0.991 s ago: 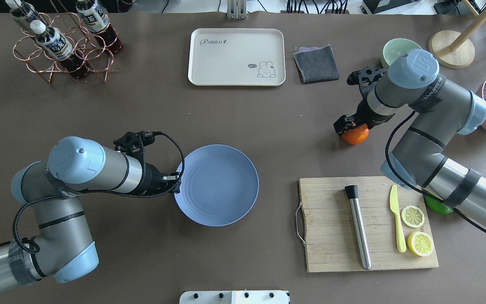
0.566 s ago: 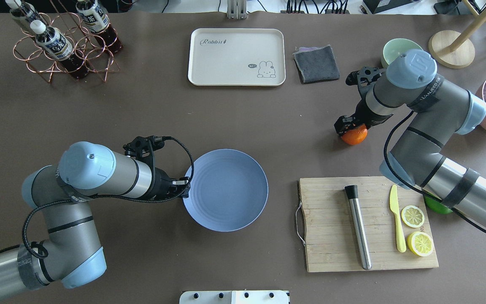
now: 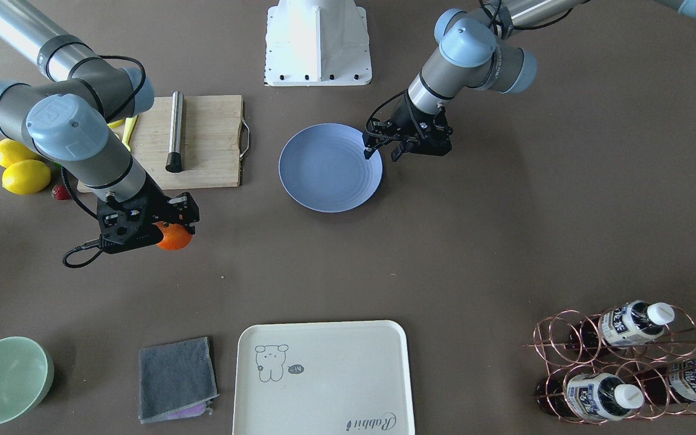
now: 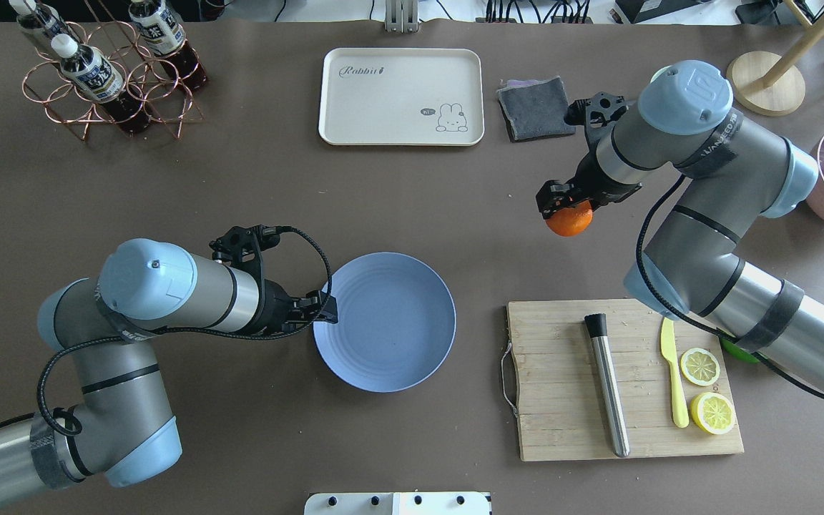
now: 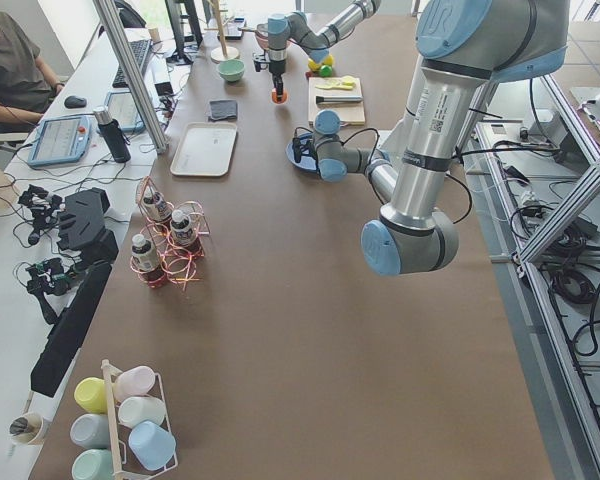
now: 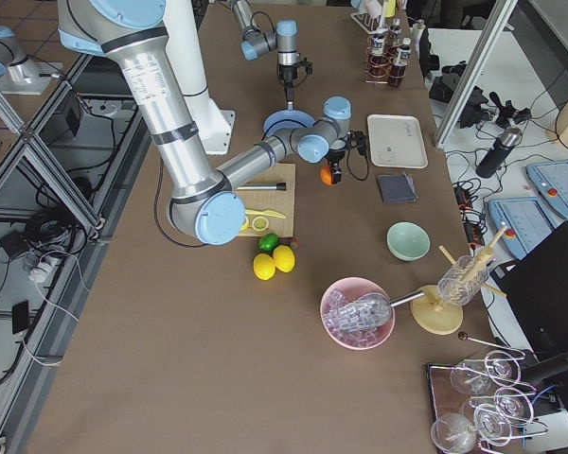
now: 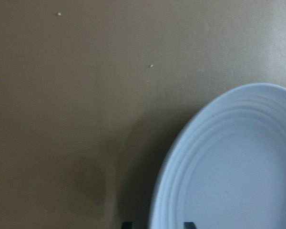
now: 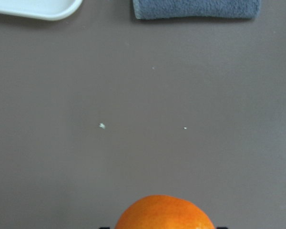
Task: Pick orange to plate
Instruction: 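Carry the orange with the right gripper and lower it onto the blue plate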
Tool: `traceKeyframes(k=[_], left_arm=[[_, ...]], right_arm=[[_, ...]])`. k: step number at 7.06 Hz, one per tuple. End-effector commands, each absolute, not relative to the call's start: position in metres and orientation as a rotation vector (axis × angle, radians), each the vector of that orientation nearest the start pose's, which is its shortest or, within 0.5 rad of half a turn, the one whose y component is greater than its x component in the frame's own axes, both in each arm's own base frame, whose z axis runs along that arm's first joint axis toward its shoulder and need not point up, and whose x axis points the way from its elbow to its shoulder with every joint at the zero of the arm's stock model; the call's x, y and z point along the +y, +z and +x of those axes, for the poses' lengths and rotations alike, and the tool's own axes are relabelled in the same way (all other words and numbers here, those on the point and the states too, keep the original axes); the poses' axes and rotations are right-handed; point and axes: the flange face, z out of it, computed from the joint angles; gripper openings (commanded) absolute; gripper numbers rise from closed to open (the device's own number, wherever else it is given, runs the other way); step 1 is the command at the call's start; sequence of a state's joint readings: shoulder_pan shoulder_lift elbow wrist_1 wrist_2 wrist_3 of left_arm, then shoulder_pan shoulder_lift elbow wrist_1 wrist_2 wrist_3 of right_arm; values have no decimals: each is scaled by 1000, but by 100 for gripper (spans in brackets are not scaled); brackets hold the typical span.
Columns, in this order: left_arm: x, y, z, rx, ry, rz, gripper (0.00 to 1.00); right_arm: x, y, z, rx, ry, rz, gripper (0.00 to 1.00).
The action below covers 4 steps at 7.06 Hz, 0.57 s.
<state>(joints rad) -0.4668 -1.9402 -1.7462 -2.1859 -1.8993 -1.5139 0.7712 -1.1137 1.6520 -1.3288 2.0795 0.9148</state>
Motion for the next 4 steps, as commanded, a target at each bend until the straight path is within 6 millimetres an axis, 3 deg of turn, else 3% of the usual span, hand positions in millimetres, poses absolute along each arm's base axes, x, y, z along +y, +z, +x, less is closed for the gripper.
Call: traceKeyframes(k=[1,2,3,4], left_arm=[[-411,308,461,1189,-158,21,97],[-429,333,434,1161,-156,17,97],[-450,358,399,1138,-113,31,97],[-457,384,372,1120,-79,30,97]], right_arm=[[-455,226,-464,-972,30,80,0],[-416,184,-513,-961,54,76,0],[-387,164,-542,-947,64,86,0],[-366,161,-565,-942,64,81,0]])
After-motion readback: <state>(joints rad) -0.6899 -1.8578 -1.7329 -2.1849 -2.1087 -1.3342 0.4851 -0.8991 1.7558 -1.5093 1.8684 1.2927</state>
